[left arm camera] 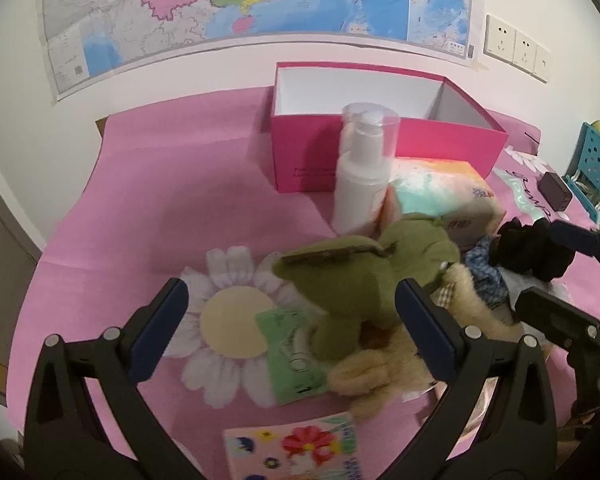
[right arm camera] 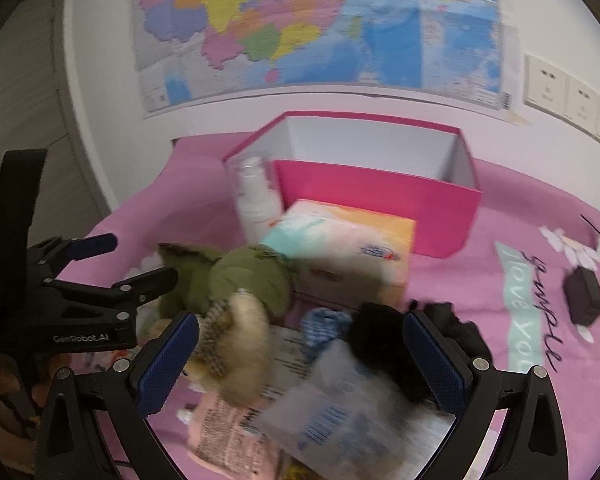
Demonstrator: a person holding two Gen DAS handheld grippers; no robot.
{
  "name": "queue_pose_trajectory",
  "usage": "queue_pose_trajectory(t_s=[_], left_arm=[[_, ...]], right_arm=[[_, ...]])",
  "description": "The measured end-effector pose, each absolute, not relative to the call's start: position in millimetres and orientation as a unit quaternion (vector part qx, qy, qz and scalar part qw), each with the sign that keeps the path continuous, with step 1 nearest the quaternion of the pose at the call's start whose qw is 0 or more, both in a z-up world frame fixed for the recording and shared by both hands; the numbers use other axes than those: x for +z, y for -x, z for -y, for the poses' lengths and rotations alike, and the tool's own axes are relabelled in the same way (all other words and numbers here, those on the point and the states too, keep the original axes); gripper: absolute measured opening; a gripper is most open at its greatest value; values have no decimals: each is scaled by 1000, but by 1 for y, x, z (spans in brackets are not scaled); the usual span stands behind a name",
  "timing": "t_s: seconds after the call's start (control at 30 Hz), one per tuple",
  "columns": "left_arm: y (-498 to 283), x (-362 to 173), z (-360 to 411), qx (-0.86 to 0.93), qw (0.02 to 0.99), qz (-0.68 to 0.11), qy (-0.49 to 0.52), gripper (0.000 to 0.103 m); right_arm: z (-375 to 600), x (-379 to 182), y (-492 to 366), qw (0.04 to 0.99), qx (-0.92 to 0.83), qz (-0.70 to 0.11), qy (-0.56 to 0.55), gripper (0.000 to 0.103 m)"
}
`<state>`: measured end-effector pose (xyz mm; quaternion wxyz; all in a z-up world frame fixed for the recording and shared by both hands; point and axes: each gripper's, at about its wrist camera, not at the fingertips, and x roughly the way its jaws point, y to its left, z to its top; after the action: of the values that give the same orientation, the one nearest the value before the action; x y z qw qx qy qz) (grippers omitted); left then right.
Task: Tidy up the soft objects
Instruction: 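Move both grippers toward the green dinosaur plush, then grasp the green dinosaur plush with both grippers and lift it over the pink box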
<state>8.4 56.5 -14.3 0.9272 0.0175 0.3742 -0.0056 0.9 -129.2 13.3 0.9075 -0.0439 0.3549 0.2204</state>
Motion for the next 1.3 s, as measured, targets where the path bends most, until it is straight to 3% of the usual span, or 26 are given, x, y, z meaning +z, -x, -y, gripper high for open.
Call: queue_pose_trajectory(t_s=[0.17, 0.3, 0.37, 0.43, 0.6, 0.63, 0.67, 0.87, 1.3], left_arm=[[-13, -19, -70, -36, 921, -389, -3, 103], [-20, -20, -70, -68, 917, -393, -3, 100], [-24, -21, -68, -80, 914, -397, -5, 91], [-30, -25, -67, -95, 909, -406, -7, 88], [-39, -28, -70, -149, 895, -420, 9, 76], [-40, -29, -68, -160, 892, -422, 11, 67], [-42, -29, -66, -172, 888, -426, 13, 64], [-41, -25, -65, -190, 885, -425, 26, 64], [-25, 60, -49, -227, 914, -337, 1, 65]], right_arm=[[111, 8, -19, 893, 247, -373, 48, 98], [103, -1, -43, 876, 266, -402, 19, 79], [100, -7, -54, 866, 272, -420, 9, 71], [96, -13, -62, 857, 277, -434, 5, 65], [88, -25, -70, 842, 292, -454, -14, 64], [87, -26, -70, 840, 296, -454, -15, 62], [87, -27, -71, 839, 296, -456, -14, 61], [88, -20, -63, 847, 296, -441, -13, 57], [120, 68, -32, 905, 276, -323, 19, 57]])
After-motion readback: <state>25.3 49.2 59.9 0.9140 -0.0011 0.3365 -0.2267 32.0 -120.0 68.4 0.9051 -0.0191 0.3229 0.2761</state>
